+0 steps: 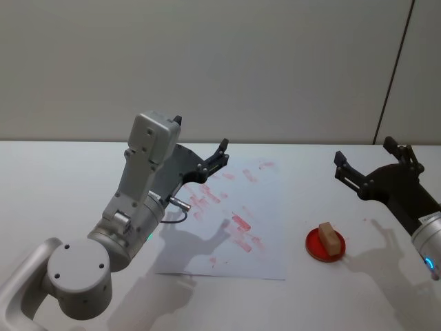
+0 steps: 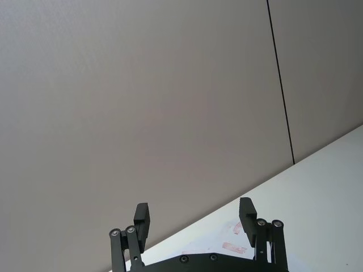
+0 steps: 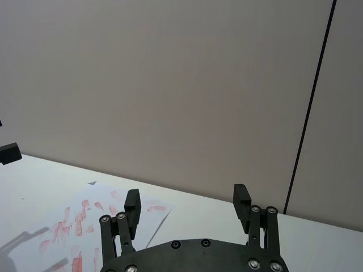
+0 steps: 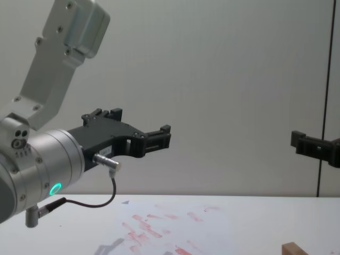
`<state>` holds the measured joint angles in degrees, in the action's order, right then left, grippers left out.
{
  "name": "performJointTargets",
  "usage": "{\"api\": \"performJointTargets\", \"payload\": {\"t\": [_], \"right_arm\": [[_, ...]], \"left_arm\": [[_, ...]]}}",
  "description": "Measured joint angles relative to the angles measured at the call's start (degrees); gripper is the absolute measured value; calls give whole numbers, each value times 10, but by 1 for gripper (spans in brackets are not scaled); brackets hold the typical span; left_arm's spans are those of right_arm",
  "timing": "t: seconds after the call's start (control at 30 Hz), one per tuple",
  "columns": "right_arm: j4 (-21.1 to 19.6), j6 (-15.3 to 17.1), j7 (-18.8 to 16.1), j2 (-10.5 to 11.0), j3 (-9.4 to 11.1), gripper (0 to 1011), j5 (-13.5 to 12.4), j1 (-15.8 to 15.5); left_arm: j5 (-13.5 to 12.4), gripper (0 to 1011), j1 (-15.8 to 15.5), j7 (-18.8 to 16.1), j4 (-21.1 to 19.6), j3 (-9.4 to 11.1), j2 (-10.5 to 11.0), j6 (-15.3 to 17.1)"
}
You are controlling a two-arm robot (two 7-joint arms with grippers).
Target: Use the one hand to pick up the stamp and affix it onto the A4 paper.
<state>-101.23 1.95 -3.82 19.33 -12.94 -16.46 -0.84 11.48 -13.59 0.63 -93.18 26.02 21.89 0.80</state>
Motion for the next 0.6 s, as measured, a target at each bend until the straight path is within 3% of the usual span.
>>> {"api": "performJointTargets", "payload": {"t": [0.6], "right_arm": [[0, 0, 0, 0, 0, 1001, 0, 0]], "left_arm": [[0, 1003, 0, 0, 0, 0, 0, 0]]}}
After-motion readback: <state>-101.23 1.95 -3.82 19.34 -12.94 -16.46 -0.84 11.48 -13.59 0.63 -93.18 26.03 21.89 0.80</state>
